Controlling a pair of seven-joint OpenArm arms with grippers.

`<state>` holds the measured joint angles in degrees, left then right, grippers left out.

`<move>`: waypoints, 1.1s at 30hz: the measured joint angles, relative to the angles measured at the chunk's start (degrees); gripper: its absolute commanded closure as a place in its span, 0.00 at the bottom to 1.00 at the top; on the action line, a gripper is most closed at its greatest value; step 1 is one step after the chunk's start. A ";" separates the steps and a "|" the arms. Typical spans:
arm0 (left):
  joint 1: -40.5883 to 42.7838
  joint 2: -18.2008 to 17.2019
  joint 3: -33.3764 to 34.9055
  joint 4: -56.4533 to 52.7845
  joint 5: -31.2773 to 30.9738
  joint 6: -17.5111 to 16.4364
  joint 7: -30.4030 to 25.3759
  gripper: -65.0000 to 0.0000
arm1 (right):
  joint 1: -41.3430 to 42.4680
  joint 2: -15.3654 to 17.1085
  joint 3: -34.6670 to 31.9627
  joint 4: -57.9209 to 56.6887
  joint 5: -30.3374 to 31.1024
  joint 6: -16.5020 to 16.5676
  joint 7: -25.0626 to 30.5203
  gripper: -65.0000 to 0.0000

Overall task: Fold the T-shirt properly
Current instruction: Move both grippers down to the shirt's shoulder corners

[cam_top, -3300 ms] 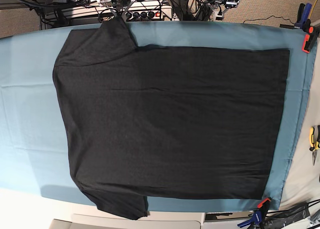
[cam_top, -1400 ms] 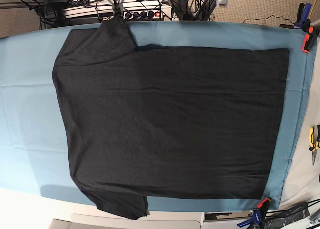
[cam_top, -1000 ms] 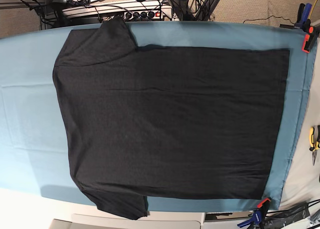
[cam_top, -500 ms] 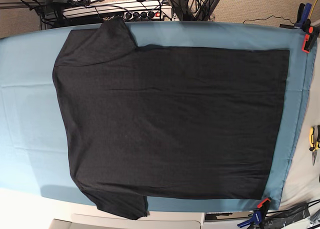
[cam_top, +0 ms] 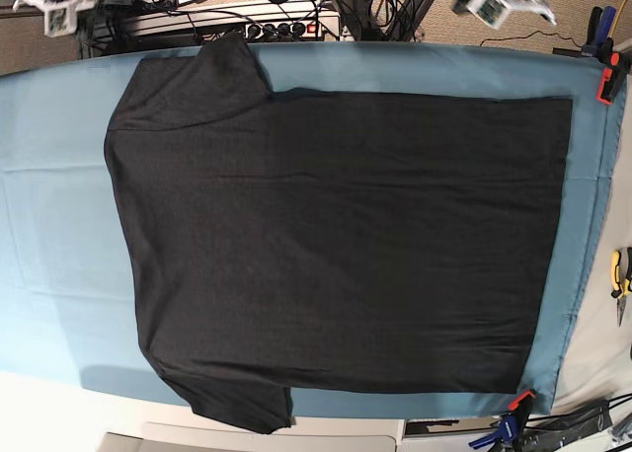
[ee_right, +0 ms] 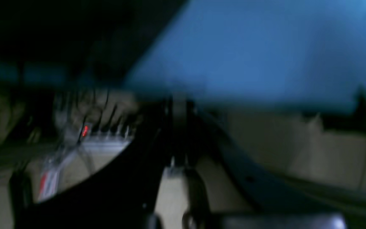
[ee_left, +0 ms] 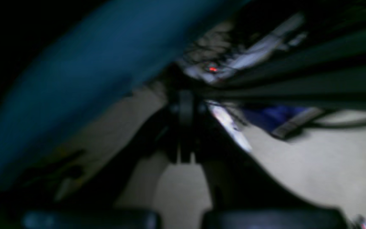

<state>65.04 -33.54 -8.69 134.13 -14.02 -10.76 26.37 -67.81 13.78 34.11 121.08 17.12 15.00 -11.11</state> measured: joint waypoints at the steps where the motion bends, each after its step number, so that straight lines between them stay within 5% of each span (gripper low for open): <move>1: -1.09 0.00 -0.59 0.00 0.02 0.61 -0.04 1.00 | 1.38 -0.02 0.42 0.17 0.13 0.02 0.04 1.00; 6: -7.21 2.58 -1.18 0.00 0.22 -0.11 -1.05 1.00 | 10.99 2.36 0.63 -0.09 0.09 0.22 -1.92 1.00; 13: -15.10 14.58 -1.20 -0.04 5.55 0.24 -2.43 1.00 | 21.99 3.17 0.61 -0.04 0.11 0.09 -5.44 1.00; 17: -16.65 18.49 -1.20 -0.04 5.66 0.24 -2.40 1.00 | 25.29 3.32 0.61 -0.04 0.13 0.07 -7.61 1.00; 26: -17.64 19.26 -1.20 -0.04 11.50 0.76 -2.40 1.00 | 27.21 3.02 0.61 -0.04 -1.90 -0.39 -10.10 1.00; 31: -19.39 19.23 -1.22 -0.63 9.68 8.39 -1.27 1.00 | 29.18 -0.46 0.61 -1.70 -2.58 -0.81 -13.81 1.00; 33: -20.00 19.43 -1.25 -2.14 8.79 8.55 -0.07 1.00 | 29.97 -1.57 0.61 -4.04 -0.15 -1.60 -14.36 1.00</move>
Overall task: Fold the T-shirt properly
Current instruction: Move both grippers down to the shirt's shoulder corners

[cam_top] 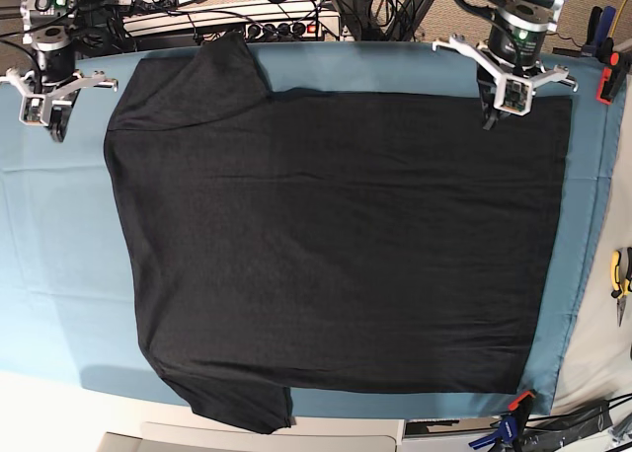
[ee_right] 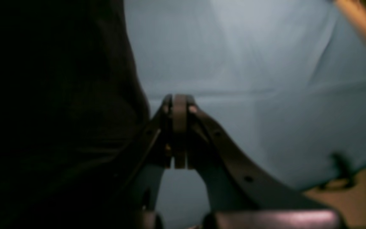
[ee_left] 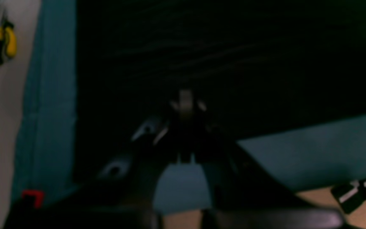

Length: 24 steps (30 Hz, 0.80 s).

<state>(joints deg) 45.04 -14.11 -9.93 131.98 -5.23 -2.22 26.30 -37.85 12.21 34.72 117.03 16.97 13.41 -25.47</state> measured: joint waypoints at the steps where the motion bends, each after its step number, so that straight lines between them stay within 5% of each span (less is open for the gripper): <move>1: 0.00 0.02 0.00 -0.55 -1.03 0.02 0.74 0.98 | 0.37 -0.31 0.00 -1.42 1.31 -0.70 -0.24 1.00; 3: 0.02 0.02 0.07 -0.76 -2.64 -0.13 1.90 0.88 | 1.03 -0.96 0.00 -3.85 3.39 -1.77 -0.85 1.00; 8: 0.00 -0.02 0.07 -0.76 -3.39 -0.13 3.78 0.72 | 1.07 -1.07 0.11 -6.16 13.20 -5.16 -2.69 0.70; 15: 0.00 0.04 -1.16 -0.76 -4.48 0.28 4.15 0.71 | 1.20 -1.11 4.98 -6.16 24.39 -4.83 -10.58 0.70; 24: 0.07 0.15 -13.84 -0.74 -20.55 -1.95 7.39 0.71 | 1.33 0.90 21.40 -6.19 34.42 -5.16 -12.98 0.70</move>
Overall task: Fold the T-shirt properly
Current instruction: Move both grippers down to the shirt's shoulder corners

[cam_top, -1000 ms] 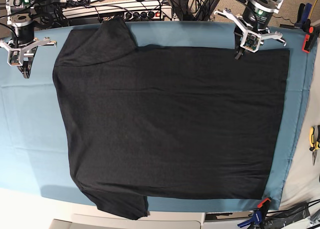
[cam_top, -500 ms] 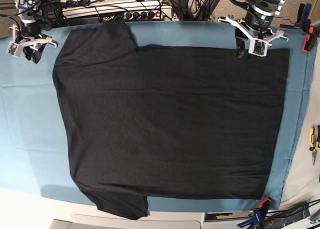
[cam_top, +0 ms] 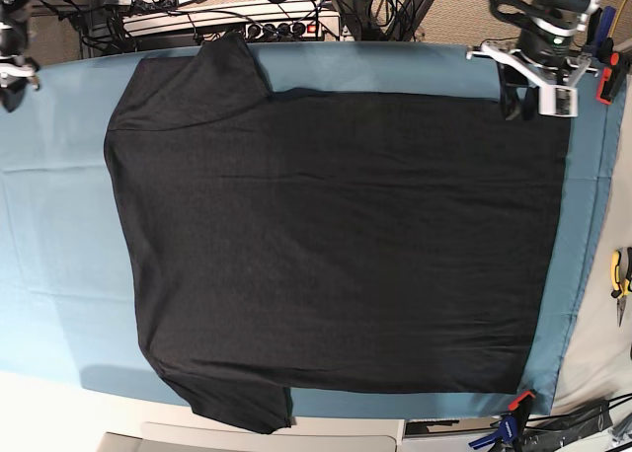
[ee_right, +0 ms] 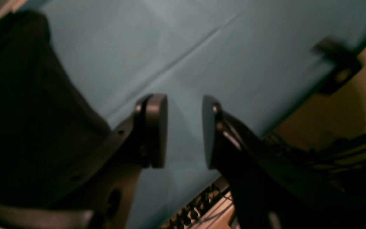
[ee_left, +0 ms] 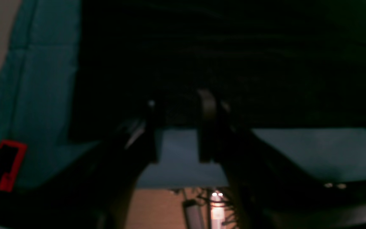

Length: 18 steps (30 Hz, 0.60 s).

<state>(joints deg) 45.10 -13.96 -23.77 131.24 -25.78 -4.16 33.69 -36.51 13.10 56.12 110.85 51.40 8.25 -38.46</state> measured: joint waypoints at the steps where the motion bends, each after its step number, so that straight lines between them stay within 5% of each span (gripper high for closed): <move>1: 0.04 0.02 -1.42 -0.02 -2.01 -0.81 0.61 0.71 | -0.09 0.55 0.72 0.00 0.04 0.13 -0.17 0.70; 7: 0.11 0.15 -9.92 0.04 -10.49 -3.04 3.02 0.71 | 0.04 2.34 1.14 -1.18 0.33 0.15 0.04 0.71; 13: 0.44 0.24 -16.81 0.11 -14.84 -3.37 4.48 0.71 | 3.17 4.90 1.14 -13.86 3.30 -1.09 -0.63 0.71; 18: 0.44 0.31 -18.58 0.11 -14.71 -3.37 4.46 0.71 | 4.13 8.00 -0.92 -22.49 11.04 4.09 -4.87 0.71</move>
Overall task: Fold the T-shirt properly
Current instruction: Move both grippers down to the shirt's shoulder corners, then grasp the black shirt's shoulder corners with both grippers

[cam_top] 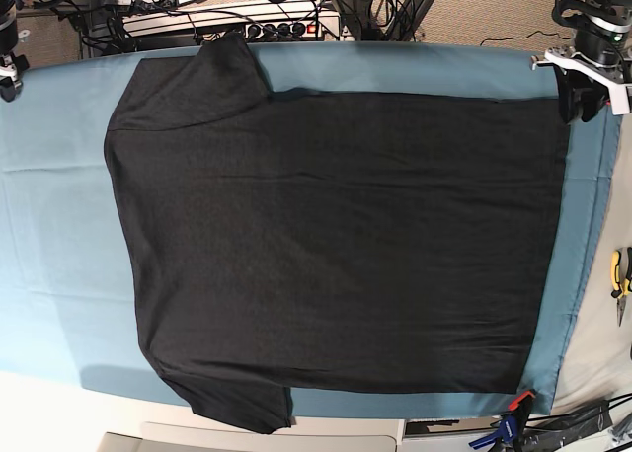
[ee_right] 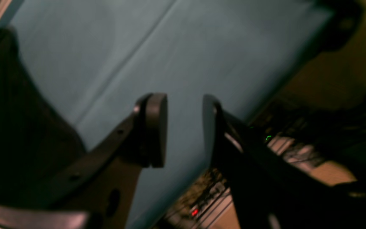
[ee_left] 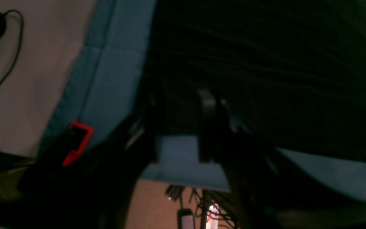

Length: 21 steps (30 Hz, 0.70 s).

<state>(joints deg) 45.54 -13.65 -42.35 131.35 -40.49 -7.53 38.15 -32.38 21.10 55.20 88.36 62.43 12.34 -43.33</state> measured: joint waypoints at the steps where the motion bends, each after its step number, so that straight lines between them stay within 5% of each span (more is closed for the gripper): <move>1: 0.00 -0.02 0.00 0.00 0.39 0.00 -0.04 0.71 | 0.00 0.46 -0.83 -0.68 0.57 1.29 -0.35 0.72; 9: 0.33 0.37 -0.11 0.02 1.86 0.00 -0.70 0.71 | 0.42 0.92 -10.49 -0.68 7.21 12.39 -3.32 0.72; 21: 1.77 1.11 -0.11 0.04 3.61 0.02 -0.68 0.71 | 0.20 0.94 -20.13 -0.68 7.91 14.71 -7.45 0.72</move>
<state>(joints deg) 47.31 -12.53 -42.46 131.39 -36.88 -7.51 37.47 -32.18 22.04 35.07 87.68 70.35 27.05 -50.78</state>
